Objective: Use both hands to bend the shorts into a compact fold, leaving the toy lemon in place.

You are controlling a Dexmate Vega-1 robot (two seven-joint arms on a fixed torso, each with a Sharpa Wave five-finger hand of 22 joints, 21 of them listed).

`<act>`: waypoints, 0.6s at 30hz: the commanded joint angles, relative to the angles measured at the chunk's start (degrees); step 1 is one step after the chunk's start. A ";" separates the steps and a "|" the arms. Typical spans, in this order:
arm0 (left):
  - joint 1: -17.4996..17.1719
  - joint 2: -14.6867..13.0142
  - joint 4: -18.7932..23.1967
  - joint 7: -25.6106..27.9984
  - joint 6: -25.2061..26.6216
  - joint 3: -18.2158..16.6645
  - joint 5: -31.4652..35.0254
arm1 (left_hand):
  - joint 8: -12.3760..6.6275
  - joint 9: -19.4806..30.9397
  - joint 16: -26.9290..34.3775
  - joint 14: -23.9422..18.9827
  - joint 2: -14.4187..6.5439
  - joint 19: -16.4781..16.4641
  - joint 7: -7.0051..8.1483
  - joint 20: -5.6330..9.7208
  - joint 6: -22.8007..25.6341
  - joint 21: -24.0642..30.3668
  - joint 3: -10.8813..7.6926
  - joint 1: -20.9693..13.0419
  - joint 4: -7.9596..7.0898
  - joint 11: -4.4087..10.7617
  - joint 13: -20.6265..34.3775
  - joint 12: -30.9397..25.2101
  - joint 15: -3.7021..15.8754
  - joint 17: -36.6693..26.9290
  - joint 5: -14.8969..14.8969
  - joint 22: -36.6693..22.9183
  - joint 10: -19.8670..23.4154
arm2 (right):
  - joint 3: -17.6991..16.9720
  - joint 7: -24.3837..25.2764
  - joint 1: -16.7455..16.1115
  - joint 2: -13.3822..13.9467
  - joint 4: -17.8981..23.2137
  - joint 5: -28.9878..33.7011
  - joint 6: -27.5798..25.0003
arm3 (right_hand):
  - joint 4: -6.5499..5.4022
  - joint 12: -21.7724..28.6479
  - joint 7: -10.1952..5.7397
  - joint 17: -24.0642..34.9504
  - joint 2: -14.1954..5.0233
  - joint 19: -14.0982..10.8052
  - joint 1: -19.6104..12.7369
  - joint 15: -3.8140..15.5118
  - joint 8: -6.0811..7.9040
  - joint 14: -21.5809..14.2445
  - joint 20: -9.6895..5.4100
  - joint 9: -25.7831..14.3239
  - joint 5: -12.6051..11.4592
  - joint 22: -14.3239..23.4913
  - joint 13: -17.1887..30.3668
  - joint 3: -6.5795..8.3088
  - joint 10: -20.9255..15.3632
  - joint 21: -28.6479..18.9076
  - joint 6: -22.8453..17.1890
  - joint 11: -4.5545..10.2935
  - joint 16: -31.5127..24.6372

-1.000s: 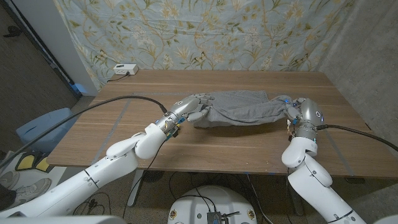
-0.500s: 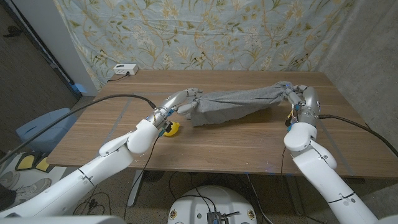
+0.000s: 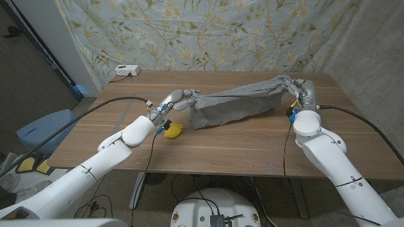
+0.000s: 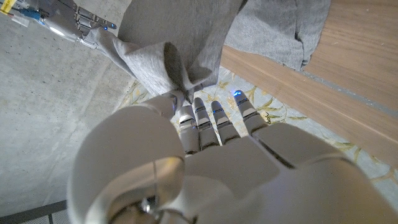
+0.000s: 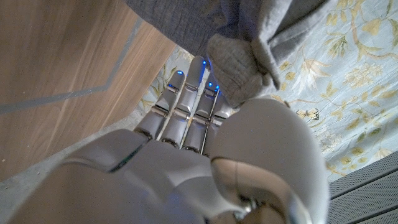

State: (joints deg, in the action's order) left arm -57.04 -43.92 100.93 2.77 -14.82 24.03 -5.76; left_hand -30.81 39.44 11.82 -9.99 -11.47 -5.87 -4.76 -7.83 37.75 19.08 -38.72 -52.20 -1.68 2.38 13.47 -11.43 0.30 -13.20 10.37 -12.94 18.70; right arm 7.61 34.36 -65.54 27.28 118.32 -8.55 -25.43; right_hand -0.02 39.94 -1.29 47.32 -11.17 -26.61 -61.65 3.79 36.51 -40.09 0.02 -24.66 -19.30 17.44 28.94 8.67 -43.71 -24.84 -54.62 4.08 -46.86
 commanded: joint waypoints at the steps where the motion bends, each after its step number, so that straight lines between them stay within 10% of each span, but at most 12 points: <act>1: 5.90 0.49 -4.82 -5.44 2.02 0.68 -7.08 | -12.86 4.22 -0.27 1.01 -0.17 0.86 -1.55 -0.30 1.13 0.15 -0.16 -0.02 -0.10 -0.35 0.16 0.11 -0.35 -0.24 0.12 -0.29 -0.51 | 3.40 1.13 7.51 0.92 -5.83 -5.87 0.74 | 0.06 0.13 0.32 0.13 -0.24 -0.12 -0.74 7.33 0.29 0.27 0.53 0.12 -0.44 0.19 -0.05 0.63 -0.20 -0.47 -0.28 -0.36 -0.66; 18: 15.72 1.05 -6.86 -4.14 11.35 4.70 -0.14 | -13.01 3.34 -0.05 2.65 -0.23 2.45 -1.59 -0.54 0.16 0.12 0.07 -0.24 0.08 -1.46 0.37 0.13 -1.76 -0.67 0.46 -0.56 -2.20 | 8.25 3.93 14.51 1.91 -13.66 -7.34 1.04 | 0.44 -0.29 0.29 0.19 0.18 -0.23 -1.28 7.33 0.07 0.80 0.77 1.14 -0.54 0.29 -0.62 1.06 0.19 -1.45 -0.27 -0.59 -1.73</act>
State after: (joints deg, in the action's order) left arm -47.73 -43.59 96.04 -1.45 -8.22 26.27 -8.57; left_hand -31.90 39.68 11.82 -7.42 -11.46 -3.76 -5.28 -8.29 37.23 19.08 -38.72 -52.20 -1.68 1.09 13.74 -11.20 -1.25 -13.73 10.49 -13.21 16.80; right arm 13.29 36.47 -55.20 28.73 109.12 -14.29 -24.84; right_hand 0.24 39.94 -0.99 47.38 -10.96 -26.61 -62.25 3.80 36.51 -39.47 0.63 -23.49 -19.51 17.43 28.34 9.36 -43.39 -25.72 -54.55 3.76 -48.24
